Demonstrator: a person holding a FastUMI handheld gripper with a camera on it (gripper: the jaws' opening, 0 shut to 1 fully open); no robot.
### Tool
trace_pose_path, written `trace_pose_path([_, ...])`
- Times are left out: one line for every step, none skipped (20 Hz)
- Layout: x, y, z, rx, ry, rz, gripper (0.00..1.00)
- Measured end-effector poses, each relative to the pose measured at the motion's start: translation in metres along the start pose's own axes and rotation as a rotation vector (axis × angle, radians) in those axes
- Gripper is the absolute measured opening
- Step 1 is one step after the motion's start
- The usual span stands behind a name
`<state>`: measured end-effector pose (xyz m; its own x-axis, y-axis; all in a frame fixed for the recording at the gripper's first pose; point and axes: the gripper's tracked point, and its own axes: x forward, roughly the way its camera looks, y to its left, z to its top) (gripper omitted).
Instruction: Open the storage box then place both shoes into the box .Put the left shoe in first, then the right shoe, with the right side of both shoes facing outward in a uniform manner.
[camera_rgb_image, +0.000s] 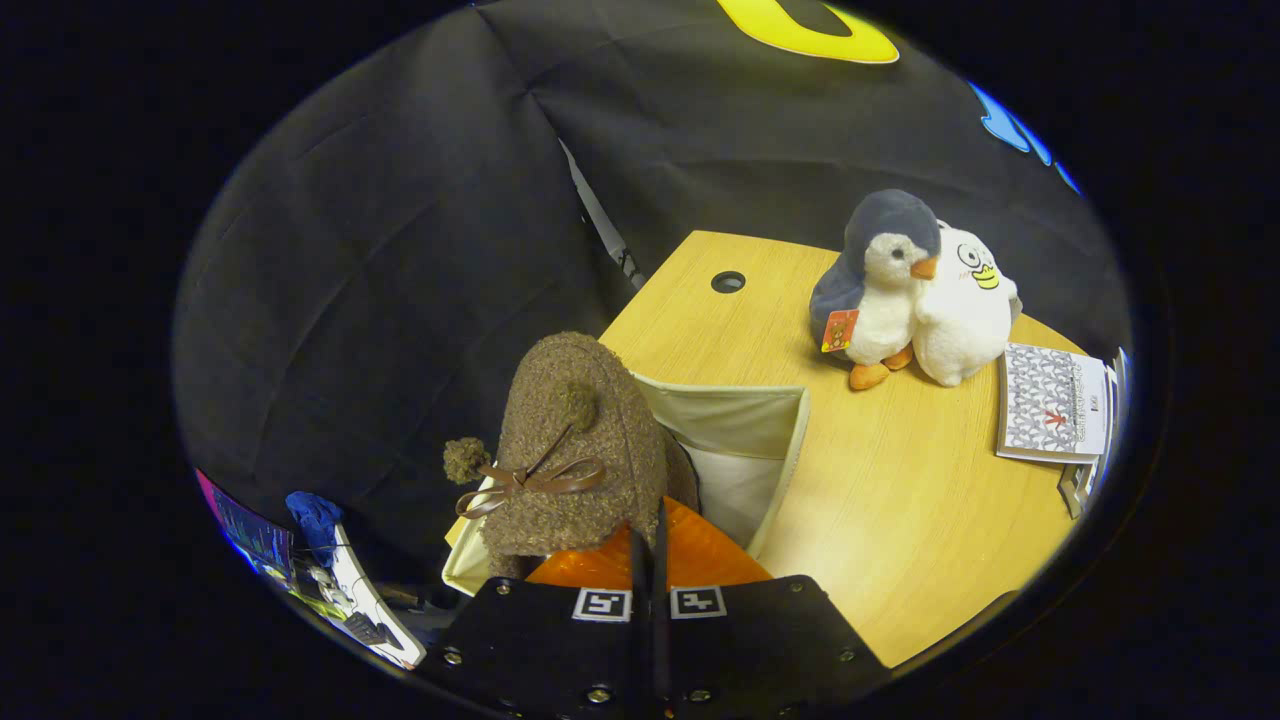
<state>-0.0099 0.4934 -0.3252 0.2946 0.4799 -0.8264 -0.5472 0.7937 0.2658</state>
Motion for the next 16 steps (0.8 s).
trace_pose_path([0.005, 0.0, -0.002, -0.006, 0.006, -0.013, 0.0])
trace_pose_path([0.009, 0.0, -0.003, -0.013, 0.009, -0.023, 0.0])
trace_pose_path([0.013, 0.0, -0.004, -0.023, 0.016, -0.031, 0.0])
trace_pose_path([0.015, 0.001, -0.007, -0.031, 0.024, -0.028, 0.0])
trace_pose_path([0.02, 0.007, -0.007, -0.033, 0.024, -0.007, 0.02])
trace_pose_path([0.024, 0.014, -0.009, -0.041, 0.028, 0.016, 0.09])
trace_pose_path([0.014, 0.017, -0.005, -0.052, 0.022, 0.036, 0.25])
trace_pose_path([0.006, 0.021, 0.002, -0.064, -0.012, 0.054, 0.4])
trace_pose_path([-0.005, 0.02, 0.011, -0.086, -0.053, 0.046, 0.6])
trace_pose_path([-0.016, 0.021, 0.021, -0.104, -0.097, 0.049, 0.79])
trace_pose_path([-0.029, 0.019, 0.027, -0.114, -0.141, 0.05, 0.99])
trace_pose_path([-0.045, 0.017, 0.035, -0.118, -0.182, 0.049, 0.99])
trace_pose_path([-0.063, 0.014, 0.041, -0.117, -0.221, 0.048, 0.99])
trace_pose_path([-0.081, 0.009, 0.048, -0.11, -0.261, 0.044, 0.99])
trace_pose_path([-0.1, 0.001, 0.054, -0.099, -0.302, 0.036, 0.99])
trace_pose_path([-0.12, -0.01, 0.06, -0.092, -0.345, 0.013, 0.99])
